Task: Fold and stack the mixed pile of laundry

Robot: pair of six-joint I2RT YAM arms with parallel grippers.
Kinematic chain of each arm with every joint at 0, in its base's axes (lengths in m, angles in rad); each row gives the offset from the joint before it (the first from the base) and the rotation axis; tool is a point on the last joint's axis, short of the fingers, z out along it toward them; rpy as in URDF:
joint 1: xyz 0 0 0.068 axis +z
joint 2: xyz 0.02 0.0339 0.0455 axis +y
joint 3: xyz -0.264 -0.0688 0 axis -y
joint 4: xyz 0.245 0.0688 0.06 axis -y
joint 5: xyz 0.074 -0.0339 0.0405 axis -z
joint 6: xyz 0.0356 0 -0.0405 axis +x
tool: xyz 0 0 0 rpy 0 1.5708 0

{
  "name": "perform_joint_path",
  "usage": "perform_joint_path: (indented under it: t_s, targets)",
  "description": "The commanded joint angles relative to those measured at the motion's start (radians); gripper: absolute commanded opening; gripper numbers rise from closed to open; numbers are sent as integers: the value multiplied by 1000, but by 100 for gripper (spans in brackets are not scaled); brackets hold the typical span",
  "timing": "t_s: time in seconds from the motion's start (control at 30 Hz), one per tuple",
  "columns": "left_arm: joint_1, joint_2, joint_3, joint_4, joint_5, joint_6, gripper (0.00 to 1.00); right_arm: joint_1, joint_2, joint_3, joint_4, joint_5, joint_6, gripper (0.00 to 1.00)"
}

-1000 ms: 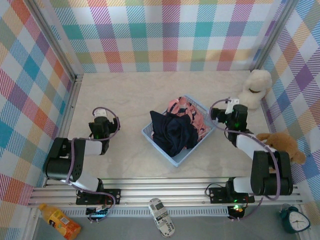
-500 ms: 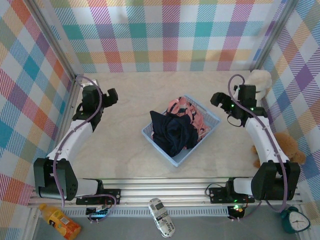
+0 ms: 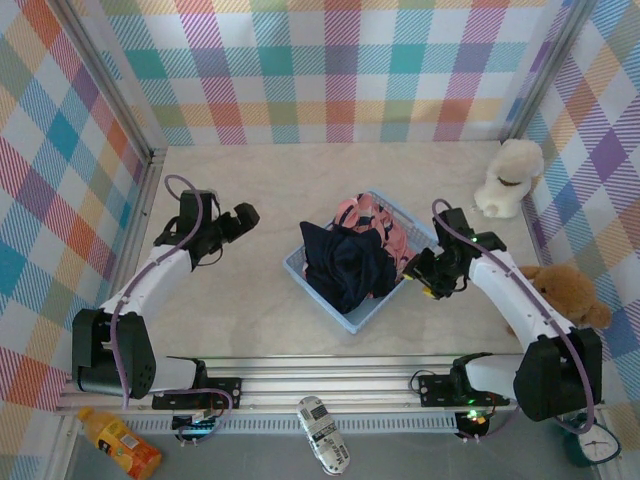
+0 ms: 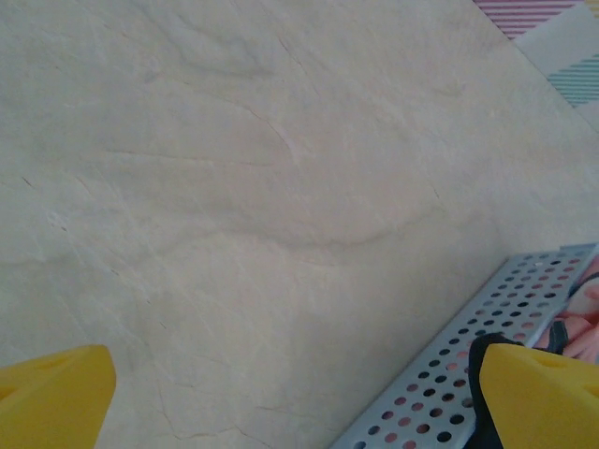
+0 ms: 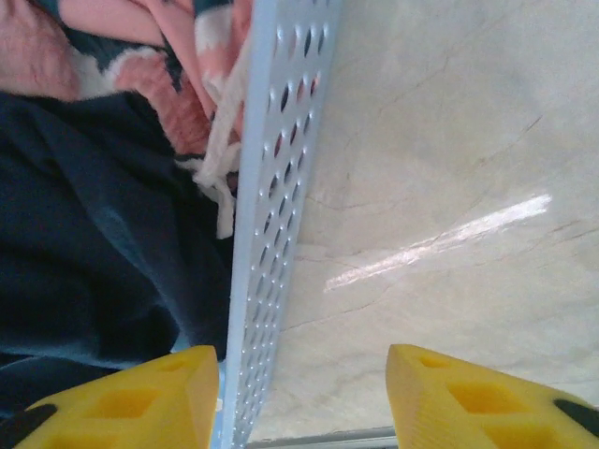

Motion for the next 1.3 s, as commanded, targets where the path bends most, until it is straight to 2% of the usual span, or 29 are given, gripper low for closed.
perform_joint_path:
  t_s: [0.0, 0.17, 0.33, 0.43, 0.6, 0.77, 0.9, 1.0, 1.07, 1.13, 1.17, 1.27]
  targets:
    - [-15, -18, -10, 5, 45, -8, 100, 47, 64, 6, 157, -41, 104, 45]
    - [-18, -16, -22, 22, 40, -28, 100, 115, 230, 54, 316, -75, 142, 33]
    - [-22, -2, -13, 16, 44, -44, 100, 183, 380, 153, 423, -46, 157, 21]
    - [-22, 20, 23, -19, 29, -55, 100, 225, 510, 287, 465, -58, 150, 20]
    - [-23, 26, 101, -141, -52, -110, 100, 292, 818, 664, 429, -116, 110, 21]
    - [-22, 3, 191, -256, -93, -116, 100, 339, 1080, 1049, 389, -165, 100, 27]
    - [-22, -16, 243, -314, -116, -100, 100, 383, 1274, 1349, 364, -258, 101, 32]
    - [-22, -21, 249, -323, -147, -97, 100, 411, 1367, 1508, 391, -337, 108, 38]
    - [-21, -15, 253, -334, -184, -94, 100, 414, 1381, 1551, 381, -355, 89, 43]
    - [-21, 0, 258, -340, -215, -89, 100, 410, 1346, 1547, 325, -311, 22, 48]
    - [-19, 11, 262, -337, -224, -87, 100, 408, 1314, 1529, 297, -277, -19, 53]
    - [-18, 66, 285, -329, -247, -85, 100, 396, 1188, 1418, 239, -158, -102, 77]
